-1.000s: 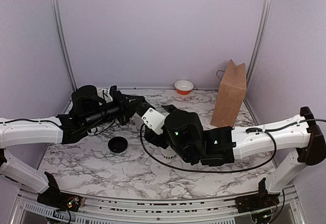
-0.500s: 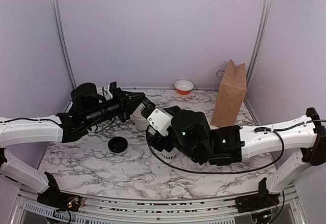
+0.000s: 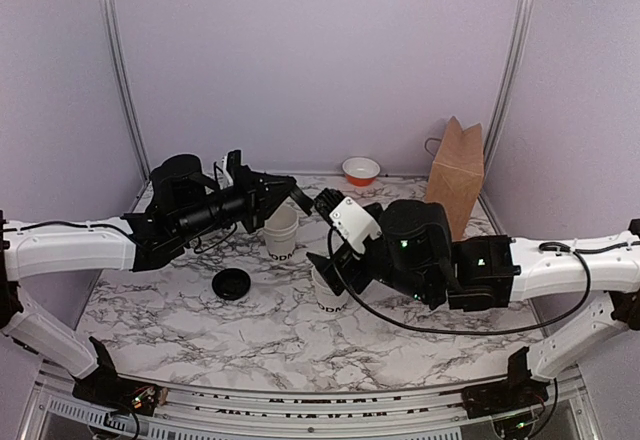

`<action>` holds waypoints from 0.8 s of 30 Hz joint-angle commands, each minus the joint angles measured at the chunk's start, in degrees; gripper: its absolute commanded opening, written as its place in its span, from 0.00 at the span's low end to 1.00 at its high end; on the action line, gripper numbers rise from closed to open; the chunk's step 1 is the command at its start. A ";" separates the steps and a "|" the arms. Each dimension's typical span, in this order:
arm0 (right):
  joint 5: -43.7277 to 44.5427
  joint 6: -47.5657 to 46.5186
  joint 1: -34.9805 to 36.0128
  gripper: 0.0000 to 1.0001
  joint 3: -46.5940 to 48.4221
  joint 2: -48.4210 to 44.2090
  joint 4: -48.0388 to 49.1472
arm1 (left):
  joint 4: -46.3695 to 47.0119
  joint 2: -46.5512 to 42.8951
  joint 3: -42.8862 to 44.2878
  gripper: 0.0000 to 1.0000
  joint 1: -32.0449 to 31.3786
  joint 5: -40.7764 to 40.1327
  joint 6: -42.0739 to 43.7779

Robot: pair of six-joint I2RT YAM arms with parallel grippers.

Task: Pack the takeout coffee

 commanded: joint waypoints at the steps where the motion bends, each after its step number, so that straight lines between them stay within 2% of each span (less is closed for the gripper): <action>1: -6.76 6.06 -3.22 0.94 -0.86 -5.10 -2.14 | 2.69 2.13 2.97 0.00 0.25 4.52 4.04; 7: -13.45 10.69 -8.82 0.95 -2.82 -11.24 -2.99 | 5.50 4.51 3.27 0.00 0.13 7.73 4.82; 13: -26.63 17.51 -19.32 0.97 -3.98 -15.48 -4.37 | 10.25 7.20 3.74 0.00 -0.73 11.24 6.13; 20: -40.72 23.62 -29.99 0.96 -5.18 -14.71 -5.80 | 14.86 10.51 3.84 0.00 -1.59 14.82 6.51; 24: -42.33 24.31 -31.42 0.96 -5.80 -14.71 -6.29 | 16.14 11.41 3.67 0.00 -1.78 15.50 6.65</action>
